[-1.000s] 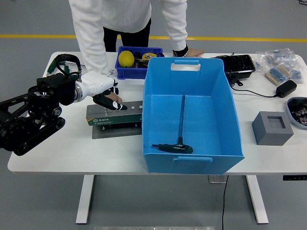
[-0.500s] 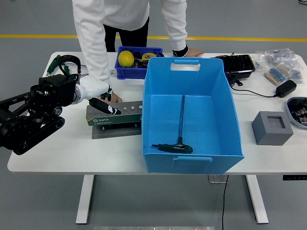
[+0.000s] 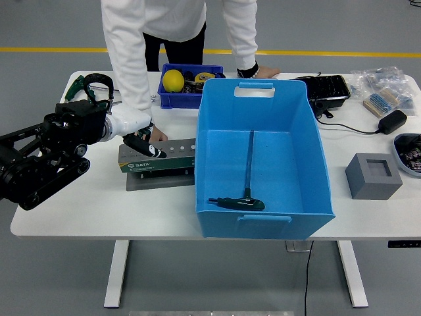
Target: Lift tool from toolbox,place it in box,lift tool from toolbox,place it in box
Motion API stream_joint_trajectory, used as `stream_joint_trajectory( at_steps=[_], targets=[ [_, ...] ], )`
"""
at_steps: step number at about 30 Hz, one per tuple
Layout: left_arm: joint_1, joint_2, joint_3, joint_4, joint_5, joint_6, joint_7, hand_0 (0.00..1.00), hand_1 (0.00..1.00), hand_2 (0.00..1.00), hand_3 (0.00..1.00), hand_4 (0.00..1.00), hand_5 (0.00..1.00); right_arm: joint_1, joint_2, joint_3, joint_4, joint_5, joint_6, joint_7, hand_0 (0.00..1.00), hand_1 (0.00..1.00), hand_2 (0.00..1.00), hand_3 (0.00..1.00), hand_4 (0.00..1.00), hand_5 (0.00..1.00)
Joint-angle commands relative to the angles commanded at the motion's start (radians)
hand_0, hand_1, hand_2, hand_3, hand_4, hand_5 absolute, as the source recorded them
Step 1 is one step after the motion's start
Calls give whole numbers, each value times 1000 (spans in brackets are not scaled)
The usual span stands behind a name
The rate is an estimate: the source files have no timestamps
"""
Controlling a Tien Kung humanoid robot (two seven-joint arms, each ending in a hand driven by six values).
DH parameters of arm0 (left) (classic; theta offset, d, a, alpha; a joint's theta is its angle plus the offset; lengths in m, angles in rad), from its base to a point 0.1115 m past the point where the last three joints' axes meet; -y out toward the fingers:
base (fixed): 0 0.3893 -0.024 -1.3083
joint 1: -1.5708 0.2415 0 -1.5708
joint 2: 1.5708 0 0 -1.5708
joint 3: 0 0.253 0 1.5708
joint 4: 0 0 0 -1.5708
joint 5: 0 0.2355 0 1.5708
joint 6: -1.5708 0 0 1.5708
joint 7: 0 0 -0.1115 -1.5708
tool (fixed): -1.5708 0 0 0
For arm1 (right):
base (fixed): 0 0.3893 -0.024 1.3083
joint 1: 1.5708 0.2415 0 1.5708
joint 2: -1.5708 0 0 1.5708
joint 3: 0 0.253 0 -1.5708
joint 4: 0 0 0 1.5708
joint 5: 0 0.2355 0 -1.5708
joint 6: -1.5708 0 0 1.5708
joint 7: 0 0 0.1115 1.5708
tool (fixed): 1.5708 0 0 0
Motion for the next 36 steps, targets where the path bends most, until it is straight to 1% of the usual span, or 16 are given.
stream_joint_trajectory(
  at_steps=[4, 5, 10, 11, 16, 17, 22, 23, 28, 29, 33, 34, 36],
  targets=[
    [-1, -1, 4, 3, -2, -5, 1, 593, 539, 487, 488, 941, 916, -1, 1, 1, 0, 0, 0, 0, 679, 639, 714, 558, 790, 719],
    [-1, -1, 5, 5, -3, -6, 1, 581, 503, 451, 423, 935, 913, -2, 1, 2, 0, -2, -1, -1, 679, 639, 713, 558, 790, 719],
    [0, -3, 7, 12, 0, 7, -8, 581, 503, 451, 423, 935, 913, -4, 2, 6, 0, -8, -1, -2, 679, 639, 713, 558, 790, 719],
    [0, -3, 8, 13, 2, 12, -12, 492, 348, 312, 321, 916, 873, -4, 1, 6, 0, -9, -1, -3, 679, 639, 714, 558, 790, 718],
    [2, -3, 11, 17, 14, 19, -24, 492, 348, 312, 321, 916, 873, -5, 2, 7, 0, -10, -2, -3, 679, 639, 714, 558, 790, 718],
    [3, -3, 13, 18, 16, 21, -26, 431, 232, 216, 252, 904, 778, -6, 3, 7, 0, -9, -2, -3, 678, 639, 715, 557, 790, 719],
    [5, -2, 23, 23, 22, 35, -35, 431, 232, 216, 252, 904, 778, -6, 3, 4, 0, -5, -1, -2, 678, 639, 715, 557, 790, 719],
    [6, -2, 25, 25, 23, 41, -38, 366, 165, 164, 194, 903, 670, -6, 3, 4, 0, -4, -1, -1, 678, 640, 714, 558, 790, 719],
    [6, 0, 27, 42, 32, 82, -56, 366, 165, 164, 194, 903, 670, -4, 2, 0, 0, 0, 0, 0, 678, 640, 714, 558, 790, 719],
    [6, 0, 27, 47, 33, 94, -61, 247, 104, 123, 139, 900, 525, -4, 2, 0, 0, 2, 0, 0, 678, 639, 714, 558, 790, 719],
    [8, 3, 25, 62, 45, 139, -79, 247, 104, 123, 139, 900, 525, -3, 2, -1, 0, 2, 0, 0, 678, 639, 714, 558, 790, 719],
    [8, 3, 24, 64, 48, 149, -84, 132, 52, 88, 107, 873, 393, -3, 2, -1, 0, 2, 0, 0, 678, 639, 714, 558, 789, 718],
    [10, 5, 23, 67, 57, 172, -94, 132, 52, 88, 107, 873, 393, -3, 2, 0, 0, 2, 0, 0, 678, 639, 714, 558, 789, 718]
  ],
)
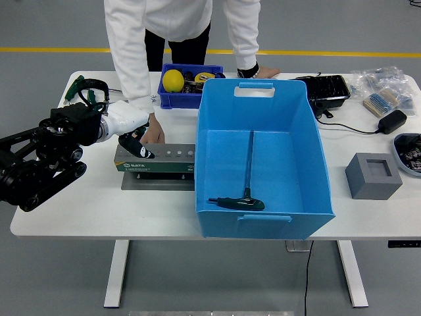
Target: Lift tool from toolbox,place it in box,lift tool from toolbox,place it in box
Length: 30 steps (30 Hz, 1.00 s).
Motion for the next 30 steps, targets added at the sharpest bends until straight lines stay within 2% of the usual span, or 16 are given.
stream_joint_trajectory(
  at_steps=[4, 5, 6, 10, 11, 14, 20, 26, 30],
  targets=[
    [4, 3, -4, 2, 21, 52, -28, 132, 52, 88, 107, 873, 393, 0, 0, -1, 0, 1, 0, 0, 678, 639, 714, 558, 789, 718],
    [5, 4, -6, 3, 26, 63, -35, 87, 2, 44, 74, 855, 364, 0, 0, 0, 0, 1, 0, 0, 678, 639, 715, 557, 790, 720],
    [6, 4, -9, 3, 28, 72, -40, 87, 2, 44, 74, 855, 364, 0, 0, 0, 0, 1, 0, 0, 678, 639, 715, 557, 790, 720],
    [10, 6, -23, 2, 23, 94, -51, 87, 2, 44, 74, 855, 364, 0, 1, -1, 0, 2, 0, 0, 678, 639, 715, 557, 790, 720],
    [11, 6, -28, 1, 23, 98, -54, 60, 2, 13, 65, 819, 418, 0, 1, -1, 0, 2, 0, 0, 677, 639, 715, 557, 789, 719],
    [15, 11, -50, -13, 21, 96, -57, 60, 2, 13, 65, 819, 418, 0, 1, 0, -1, 0, 0, 0, 677, 639, 715, 557, 789, 719],
    [16, 30, -105, -77, 27, 97, -68, 58, 2, 5, 68, 785, 440, -1, 0, 0, -1, 2, 1, 0, 677, 639, 715, 557, 789, 718],
    [-12, 57, -128, -149, 36, 104, -79, 60, 2, 2, 63, 781, 429, 1, -2, 1, -1, -3, 1, -1, 677, 639, 715, 556, 789, 719],
    [-29, 76, -154, -217, 39, 100, -78, 60, 2, 2, 62, 772, 443, 0, -3, 1, -1, -3, 1, -1, 678, 639, 715, 557, 789, 719]
  ],
)
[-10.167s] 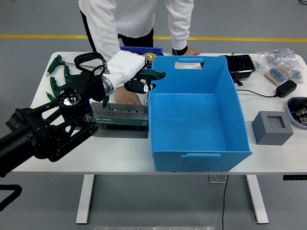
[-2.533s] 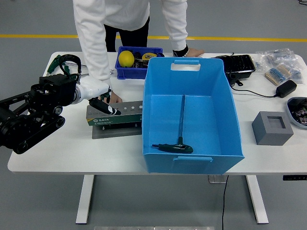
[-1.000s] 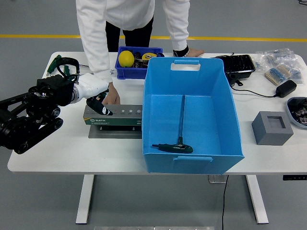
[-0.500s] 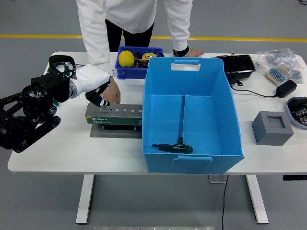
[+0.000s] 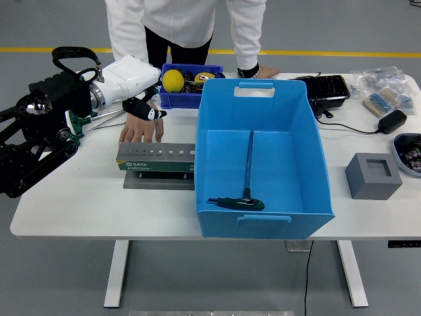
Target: Lift tool from toolbox,place it in box,lift tool from toolbox,place it in box
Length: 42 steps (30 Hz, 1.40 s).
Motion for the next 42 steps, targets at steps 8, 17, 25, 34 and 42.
stream_joint_trajectory(
  at_steps=[8, 17, 25, 34, 42],
  targets=[
    [-7, -25, -104, -145, -54, 28, -6, 62, 2, 2, 62, 759, 456, -1, 1, 4, 0, -6, -1, -2, 678, 639, 715, 557, 790, 718],
    [-8, -140, -33, -210, -169, 118, -50, 78, 2, 16, 81, 755, 456, 3, 1, 15, 1, -29, -2, -10, 679, 639, 716, 557, 790, 718],
    [-26, -283, 126, -30, -311, 208, -120, 103, 2, 67, 146, 754, 463, 8, -1, 25, 4, -49, -4, -17, 679, 639, 716, 557, 791, 718],
    [-40, -368, 187, 104, -352, 208, -119, 213, 227, 319, 414, 756, 453, 11, -2, 39, 5, -76, -6, -24, 679, 639, 716, 558, 791, 719],
    [-37, -383, 202, 140, -355, 149, -123, 542, 692, 870, 581, 759, 428, 6, -2, 46, 5, -92, -6, -29, 680, 640, 716, 559, 793, 719]
  ],
)
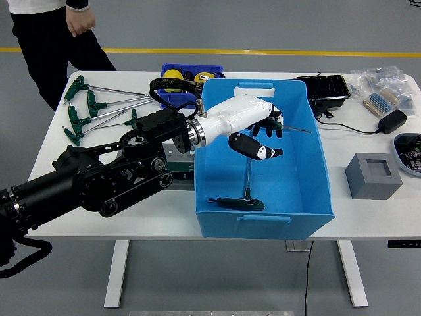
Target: Lift tool from toolbox,place it in box,lift tool from toolbox,place it in box
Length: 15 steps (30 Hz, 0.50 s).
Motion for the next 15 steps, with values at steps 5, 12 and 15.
stream_joint_trajectory(
  at_steps=[5, 12, 15],
  targets=[
    [5, 5, -18, -4, 15, 2, 3, 810, 891, 998, 652, 813, 479, 1, 0, -5, 0, 11, 0, 2, 680, 640, 716, 559, 794, 721],
    [47, 8, -123, 0, 18, -46, 75, 925, 970, 998, 887, 893, 593, 1, 2, -19, -3, 38, 1, 12, 680, 639, 716, 559, 794, 720],
    [83, 4, -202, 3, -40, -16, 59, 925, 970, 998, 887, 893, 593, 3, 1, -21, -3, 43, 2, 14, 680, 639, 716, 559, 794, 720]
  ],
)
